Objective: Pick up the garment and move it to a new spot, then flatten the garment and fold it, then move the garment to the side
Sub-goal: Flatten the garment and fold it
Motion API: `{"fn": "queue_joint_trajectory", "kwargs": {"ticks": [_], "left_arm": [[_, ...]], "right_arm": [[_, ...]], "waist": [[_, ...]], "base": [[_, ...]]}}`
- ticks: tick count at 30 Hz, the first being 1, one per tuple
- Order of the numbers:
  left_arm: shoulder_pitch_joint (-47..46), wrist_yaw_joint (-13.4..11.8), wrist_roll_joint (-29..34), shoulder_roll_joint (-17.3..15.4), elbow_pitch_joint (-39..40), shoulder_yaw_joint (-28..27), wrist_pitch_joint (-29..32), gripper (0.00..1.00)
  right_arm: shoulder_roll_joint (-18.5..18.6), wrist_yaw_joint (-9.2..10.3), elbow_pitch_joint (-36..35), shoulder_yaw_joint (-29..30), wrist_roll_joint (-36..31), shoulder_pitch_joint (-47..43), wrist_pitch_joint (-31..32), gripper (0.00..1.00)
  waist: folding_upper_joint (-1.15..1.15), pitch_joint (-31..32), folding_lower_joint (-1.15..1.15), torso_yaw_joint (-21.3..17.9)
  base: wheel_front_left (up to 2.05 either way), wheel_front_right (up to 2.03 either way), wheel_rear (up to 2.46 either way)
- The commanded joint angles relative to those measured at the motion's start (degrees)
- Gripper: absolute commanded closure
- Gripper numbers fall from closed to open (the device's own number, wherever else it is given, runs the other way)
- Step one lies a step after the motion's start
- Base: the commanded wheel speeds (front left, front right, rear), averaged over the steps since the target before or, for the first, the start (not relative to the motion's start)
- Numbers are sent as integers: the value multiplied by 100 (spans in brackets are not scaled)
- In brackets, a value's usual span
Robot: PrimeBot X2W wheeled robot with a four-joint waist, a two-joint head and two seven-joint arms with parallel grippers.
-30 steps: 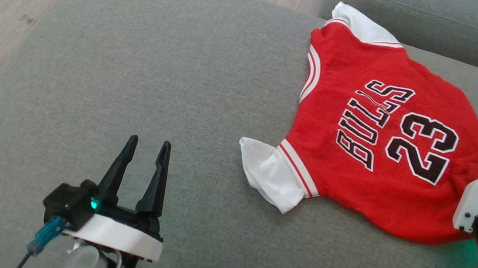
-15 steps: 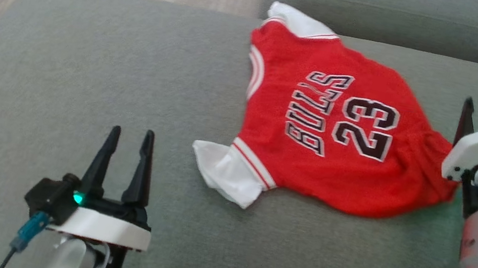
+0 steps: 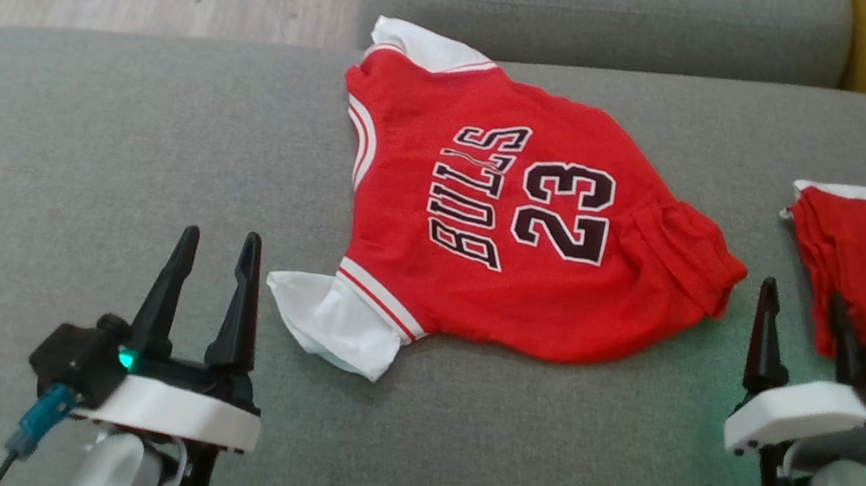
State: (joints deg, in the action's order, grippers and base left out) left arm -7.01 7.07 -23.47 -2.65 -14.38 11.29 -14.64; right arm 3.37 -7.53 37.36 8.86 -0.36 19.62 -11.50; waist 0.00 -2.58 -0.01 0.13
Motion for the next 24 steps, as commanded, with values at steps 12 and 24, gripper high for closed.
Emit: {"fn": "queue_joint_trajectory", "kwargs": {"ticks": [12,24], "left_arm": [[-848,-172,558,-91,-1356,46,347,0],[-1464,-487,505,-179,-2563,22,1230,69]], "right_arm": [[-48,4,-1681,-792,695,-329,124,0],[-48,4,-2000,-786,826,-506,223,0]], "waist": [[0,-314,1,-316],[0,-479,1,-490]], "base": [[0,0,0],[0,0,0]]}}
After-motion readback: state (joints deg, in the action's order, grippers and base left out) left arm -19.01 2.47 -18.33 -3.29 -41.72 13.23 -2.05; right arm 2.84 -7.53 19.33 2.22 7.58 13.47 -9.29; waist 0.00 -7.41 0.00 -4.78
